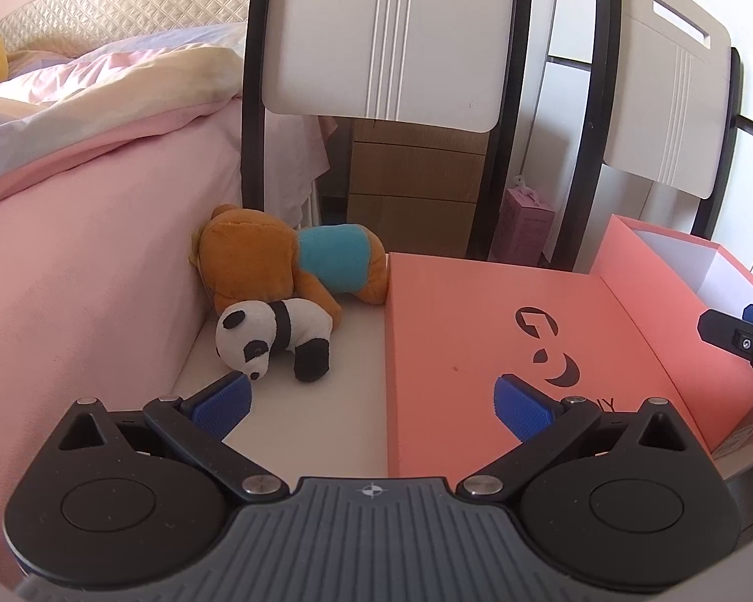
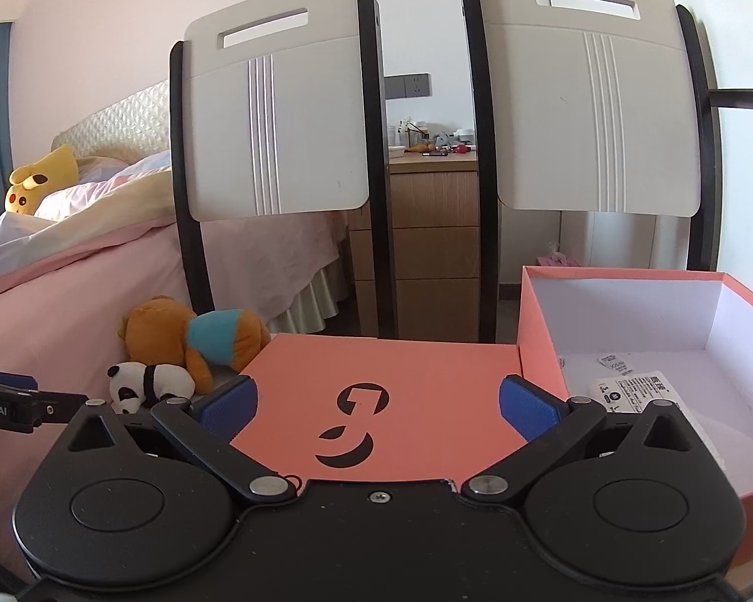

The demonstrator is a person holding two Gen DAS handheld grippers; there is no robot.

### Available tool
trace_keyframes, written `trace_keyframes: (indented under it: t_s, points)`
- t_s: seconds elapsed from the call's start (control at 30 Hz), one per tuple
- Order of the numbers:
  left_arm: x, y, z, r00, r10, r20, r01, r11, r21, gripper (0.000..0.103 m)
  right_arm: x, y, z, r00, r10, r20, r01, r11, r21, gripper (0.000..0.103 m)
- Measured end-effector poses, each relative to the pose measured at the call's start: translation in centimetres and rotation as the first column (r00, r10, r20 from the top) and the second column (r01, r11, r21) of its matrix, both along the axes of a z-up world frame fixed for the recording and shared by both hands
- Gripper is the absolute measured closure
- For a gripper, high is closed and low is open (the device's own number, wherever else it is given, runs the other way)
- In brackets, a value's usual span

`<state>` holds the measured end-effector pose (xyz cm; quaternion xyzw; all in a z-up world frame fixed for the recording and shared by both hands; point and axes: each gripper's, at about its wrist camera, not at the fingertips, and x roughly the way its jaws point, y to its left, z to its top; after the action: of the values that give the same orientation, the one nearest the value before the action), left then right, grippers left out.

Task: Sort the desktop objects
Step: 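Move the left tool down to the panda plush and close its fingers on it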

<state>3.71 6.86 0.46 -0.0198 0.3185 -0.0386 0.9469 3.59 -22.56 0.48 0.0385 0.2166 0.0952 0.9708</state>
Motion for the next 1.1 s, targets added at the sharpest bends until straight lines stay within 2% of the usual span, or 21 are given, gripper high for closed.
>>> trace_keyframes:
  t_s: [0.13, 0.27, 0.33, 0.47, 0.67, 0.93, 1.1]
  points:
    - [0.4, -0.1, -0.1, 1.0, -0.004, 0.0, 0.004, 0.999, 0.042, 0.0, -0.1, -0.3, 0.2, 1.0, -0.012, 0.017, 0.012, 1.0, 0.013, 0.001]
    - [2.1, 0.0, -0.8, 0.998, 0.033, -0.044, -0.028, 0.994, 0.108, 0.0, -0.5, -0.2, 0.3, 1.0, 0.001, 0.026, -0.002, 1.0, 0.024, 0.001]
    - [3.1, 0.6, -0.7, 0.998, 0.046, -0.054, -0.04, 0.994, 0.101, 0.0, -1.0, -0.2, 0.3, 0.999, 0.012, 0.03, -0.012, 1.0, 0.029, 0.001]
    - [5.7, 2.1, -0.8, 0.991, 0.086, -0.106, -0.082, 0.996, 0.04, 0.0, -1.9, -0.2, 0.3, 0.999, 0.033, 0.039, -0.034, 0.999, 0.04, 0.001]
    - [10.0, 2.5, -0.4, 0.983, 0.125, -0.135, -0.119, 0.991, 0.053, 0.0, -3.3, -0.2, 0.3, 0.997, 0.065, 0.051, -0.068, 0.996, 0.052, 0.001]
    - [15.4, 2.6, -3.7, 0.961, 0.139, -0.238, -0.144, 0.99, -0.002, 0.0, -3.2, 0.0, -0.4, 0.997, 0.072, 0.022, -0.073, 0.997, 0.036, 0.001]
    - [16.9, 2.8, -5.2, 0.951, 0.201, -0.235, -0.19, 0.979, 0.071, 0.0, -2.8, 0.1, -0.7, 0.998, 0.065, 0.004, -0.065, 0.997, 0.035, 0.001]
